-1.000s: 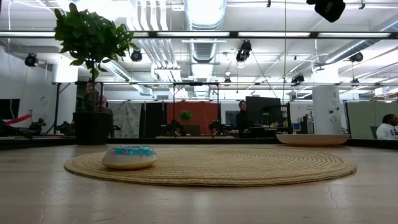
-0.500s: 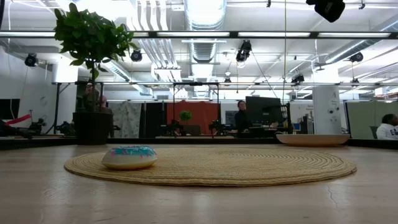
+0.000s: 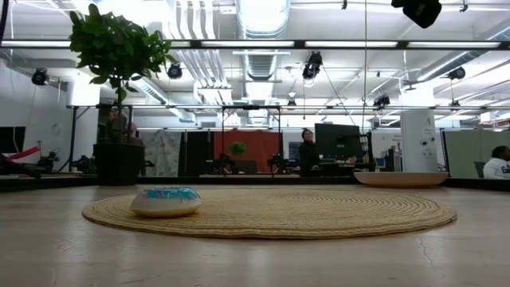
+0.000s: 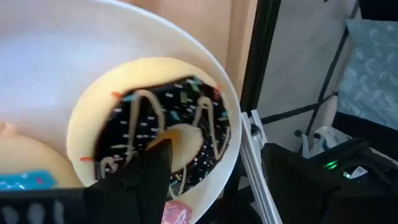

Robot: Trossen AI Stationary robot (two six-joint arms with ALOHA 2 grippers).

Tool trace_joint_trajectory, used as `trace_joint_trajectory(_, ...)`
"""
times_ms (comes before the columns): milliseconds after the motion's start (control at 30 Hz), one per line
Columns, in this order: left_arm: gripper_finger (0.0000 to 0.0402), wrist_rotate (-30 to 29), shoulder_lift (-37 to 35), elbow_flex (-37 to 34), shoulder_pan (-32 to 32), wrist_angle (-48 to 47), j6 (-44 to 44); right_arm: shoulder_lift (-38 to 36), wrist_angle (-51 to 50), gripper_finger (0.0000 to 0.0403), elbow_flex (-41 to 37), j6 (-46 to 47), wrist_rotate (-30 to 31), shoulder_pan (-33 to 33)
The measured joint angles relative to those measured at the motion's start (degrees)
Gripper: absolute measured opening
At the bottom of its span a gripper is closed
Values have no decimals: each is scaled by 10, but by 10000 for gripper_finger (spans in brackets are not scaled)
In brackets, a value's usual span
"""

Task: Pick & Place donuts
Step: Put the large black donut on the white plate, then put the small blue donut on the gray plate

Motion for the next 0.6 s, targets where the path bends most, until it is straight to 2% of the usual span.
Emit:
trace_joint_trajectory(367, 218, -3, 0, 10, 13, -3, 17, 0, 0, 9, 0, 0, 0, 0)
trace_joint_trajectory(600, 218, -9, 0, 49, 24, -102, 62, 0, 0, 9, 0, 0, 0, 0)
